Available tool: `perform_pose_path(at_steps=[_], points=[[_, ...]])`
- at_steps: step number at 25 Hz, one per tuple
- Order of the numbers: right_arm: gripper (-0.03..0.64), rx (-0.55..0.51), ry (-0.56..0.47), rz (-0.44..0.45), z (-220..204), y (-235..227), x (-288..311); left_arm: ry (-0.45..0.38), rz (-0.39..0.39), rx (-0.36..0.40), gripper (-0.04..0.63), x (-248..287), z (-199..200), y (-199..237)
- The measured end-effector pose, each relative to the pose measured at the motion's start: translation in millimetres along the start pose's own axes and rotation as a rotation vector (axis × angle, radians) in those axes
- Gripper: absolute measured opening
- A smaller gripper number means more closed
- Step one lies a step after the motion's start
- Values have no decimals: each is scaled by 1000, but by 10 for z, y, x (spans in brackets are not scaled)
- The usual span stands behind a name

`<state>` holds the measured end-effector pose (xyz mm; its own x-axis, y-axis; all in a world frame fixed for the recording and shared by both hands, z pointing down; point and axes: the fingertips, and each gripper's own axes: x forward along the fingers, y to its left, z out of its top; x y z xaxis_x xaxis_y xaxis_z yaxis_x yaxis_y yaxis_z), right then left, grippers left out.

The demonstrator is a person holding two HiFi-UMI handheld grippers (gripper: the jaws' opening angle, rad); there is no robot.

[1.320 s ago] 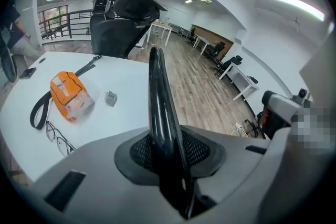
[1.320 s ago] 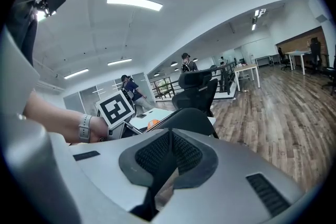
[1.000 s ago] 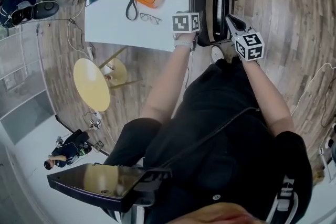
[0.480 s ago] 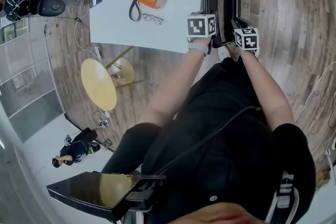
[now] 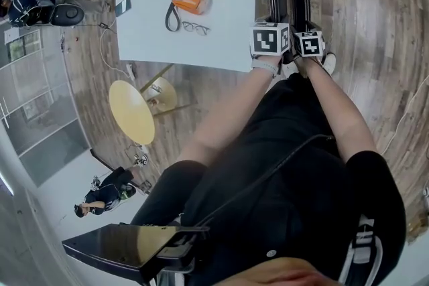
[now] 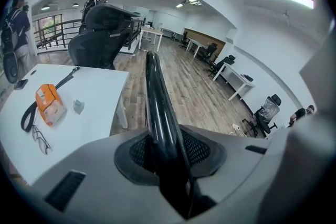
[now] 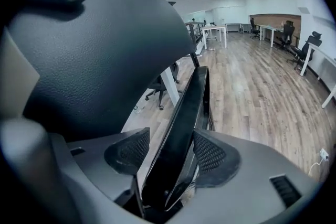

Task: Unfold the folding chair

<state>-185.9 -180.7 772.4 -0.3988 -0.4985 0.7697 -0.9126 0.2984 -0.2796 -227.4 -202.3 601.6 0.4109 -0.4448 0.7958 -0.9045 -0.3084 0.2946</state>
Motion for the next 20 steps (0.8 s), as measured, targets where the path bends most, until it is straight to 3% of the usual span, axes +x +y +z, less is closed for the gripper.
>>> perform_pose_path(at_steps=[5,12,20], points=[[281,-1,32,-101,-73,-148,46,-7,-7,-5,94,25,7,-96],[281,69,106,-96,-276,-183,186,-21,-9,-13,94,22,22,-130],[241,22,99,-68,-262,-166,218,-30,1,2,95,0,16,-45]])
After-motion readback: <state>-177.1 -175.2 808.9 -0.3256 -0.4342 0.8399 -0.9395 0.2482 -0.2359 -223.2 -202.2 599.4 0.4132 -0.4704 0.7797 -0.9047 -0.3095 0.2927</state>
